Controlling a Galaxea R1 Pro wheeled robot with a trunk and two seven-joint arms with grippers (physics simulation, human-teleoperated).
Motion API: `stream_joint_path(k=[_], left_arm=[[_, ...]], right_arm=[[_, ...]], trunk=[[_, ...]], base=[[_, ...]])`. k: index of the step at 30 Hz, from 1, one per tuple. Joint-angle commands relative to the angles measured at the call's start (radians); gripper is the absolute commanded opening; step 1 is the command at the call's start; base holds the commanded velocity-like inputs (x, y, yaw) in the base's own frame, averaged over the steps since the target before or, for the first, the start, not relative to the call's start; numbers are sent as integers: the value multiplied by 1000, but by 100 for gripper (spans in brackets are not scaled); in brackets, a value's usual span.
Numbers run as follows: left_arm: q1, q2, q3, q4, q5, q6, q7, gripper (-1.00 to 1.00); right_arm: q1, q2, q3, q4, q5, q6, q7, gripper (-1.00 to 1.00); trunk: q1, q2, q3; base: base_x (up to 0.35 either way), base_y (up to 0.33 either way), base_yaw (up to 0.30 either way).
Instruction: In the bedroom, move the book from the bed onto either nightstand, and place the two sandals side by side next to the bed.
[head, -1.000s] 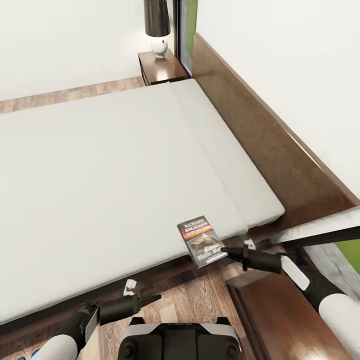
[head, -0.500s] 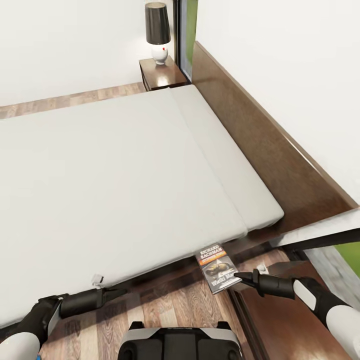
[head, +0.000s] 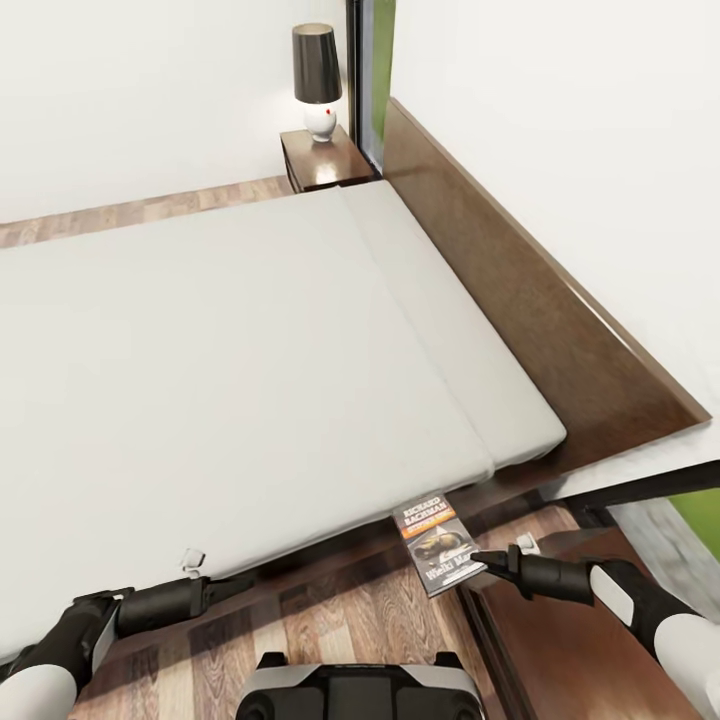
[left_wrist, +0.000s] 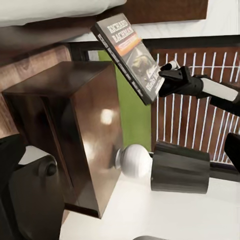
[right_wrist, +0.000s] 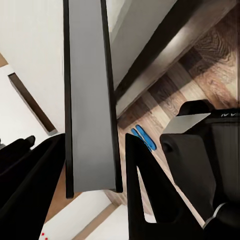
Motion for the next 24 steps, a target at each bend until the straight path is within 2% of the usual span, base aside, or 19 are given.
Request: stream_joint_path(k=[1, 4, 10, 14, 17, 19, 22, 24], left_arm=[[-1, -5, 7, 0, -11, 10, -7, 100], [-1, -14, 7, -1, -13, 9, -7, 100], [-1, -18, 7, 0, -14, 8, -5, 100], [0, -16, 7, 16, -15, 3, 20, 100], [0, -10, 8, 104, -16, -69, 50, 100], [1, -8, 8, 156, -16, -140, 63, 100], [1, -6, 8, 189, -15, -178, 68, 100], [1, -1, 8, 221, -15, -196, 70, 100]], right_arm=[[1, -1, 4, 31, -8, -3, 1, -100], [2, -1, 5, 94, -7, -55, 1, -100], [2, 0, 5, 146, -6, -175, 1, -100], [2, 1, 4, 190, -7, -245, 1, -100], [2, 1, 4, 220, -8, -302, 2, -100], [2, 1, 4, 230, -8, -331, 2, -100], [2, 1, 4, 234, -8, -344, 5, -100], [2, 1, 4, 236, -8, -350, 43, -100]], trunk=[[1, -2, 0], [1, -2, 5], [1, -2, 15], [1, -2, 22], [1, -2, 27], [1, -2, 30], [1, -2, 35], [1, -2, 38]], base=[[0, 0, 0], [0, 0, 0], [0, 0, 0], [0, 0, 0], [0, 0, 0], [0, 0, 0], [0, 0, 0], [0, 0, 0]])
